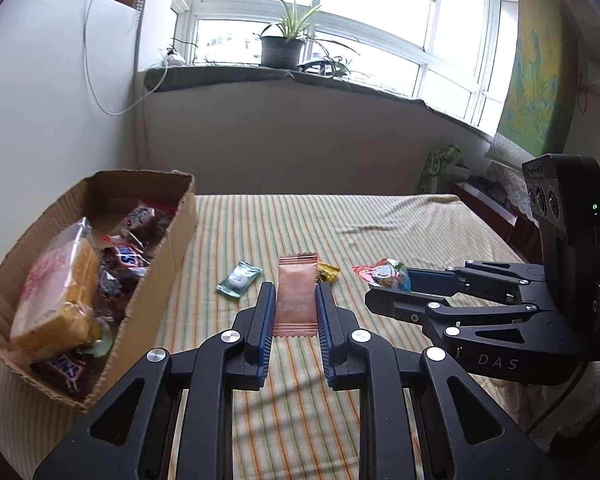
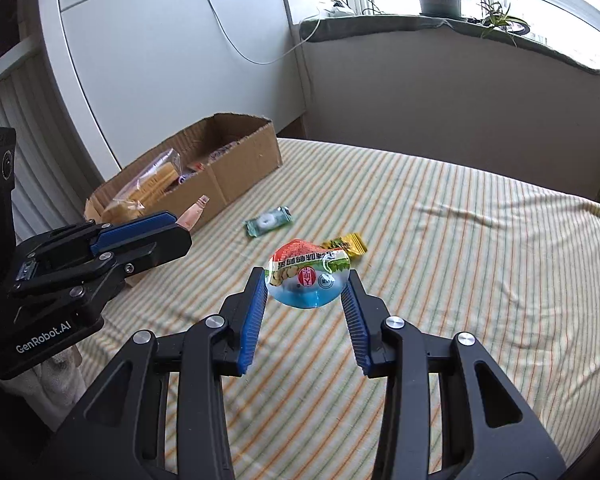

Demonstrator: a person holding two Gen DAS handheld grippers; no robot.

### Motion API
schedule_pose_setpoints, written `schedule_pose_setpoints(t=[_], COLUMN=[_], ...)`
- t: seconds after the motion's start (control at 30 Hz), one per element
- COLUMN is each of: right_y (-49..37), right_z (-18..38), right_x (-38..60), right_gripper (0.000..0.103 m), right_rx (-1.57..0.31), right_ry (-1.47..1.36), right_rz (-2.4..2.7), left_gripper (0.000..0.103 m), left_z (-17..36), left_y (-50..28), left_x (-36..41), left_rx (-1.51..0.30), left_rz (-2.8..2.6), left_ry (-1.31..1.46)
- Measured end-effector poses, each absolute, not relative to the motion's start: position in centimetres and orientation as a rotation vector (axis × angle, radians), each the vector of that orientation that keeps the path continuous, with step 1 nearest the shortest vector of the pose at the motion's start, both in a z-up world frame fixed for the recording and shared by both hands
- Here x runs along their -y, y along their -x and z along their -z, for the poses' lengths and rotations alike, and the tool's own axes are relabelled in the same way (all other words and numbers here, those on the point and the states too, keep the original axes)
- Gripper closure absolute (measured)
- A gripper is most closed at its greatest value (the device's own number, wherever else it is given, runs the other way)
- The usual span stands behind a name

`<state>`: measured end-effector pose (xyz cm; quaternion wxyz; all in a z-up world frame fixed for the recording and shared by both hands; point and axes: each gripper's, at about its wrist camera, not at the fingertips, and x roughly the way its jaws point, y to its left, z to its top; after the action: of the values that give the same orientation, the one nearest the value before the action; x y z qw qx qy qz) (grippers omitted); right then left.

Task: Organize snacks
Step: 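Carry the colourful packet and pink candy over the cardboard box, then open both grippers to drop the candies into the box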

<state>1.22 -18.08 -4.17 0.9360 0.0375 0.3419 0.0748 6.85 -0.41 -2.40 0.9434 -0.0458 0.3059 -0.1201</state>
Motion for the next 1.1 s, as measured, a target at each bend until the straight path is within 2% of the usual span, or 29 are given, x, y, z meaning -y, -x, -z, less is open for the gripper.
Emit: schedule_pose_setpoints(t=[0.43,1.1], right_y=[-6.8,-13.5], right_z=[0.8,2.3], right_x=[12.0,6.2], right_gripper=[0.063,0.063], right_rx=[-0.621,-0.670], right_ry=[-0.105,-0.131], right_rz=[-0.270,-0.329], left_gripper=[0.084,0.084], left_z=[1.2,3.3], left_y=[-5.6,-5.1], left_x=[-6.1,-9.2], left_rx=[-0.555,-0.595], left_rz=[0.114,0.051], left_ry=[0.145,0.125])
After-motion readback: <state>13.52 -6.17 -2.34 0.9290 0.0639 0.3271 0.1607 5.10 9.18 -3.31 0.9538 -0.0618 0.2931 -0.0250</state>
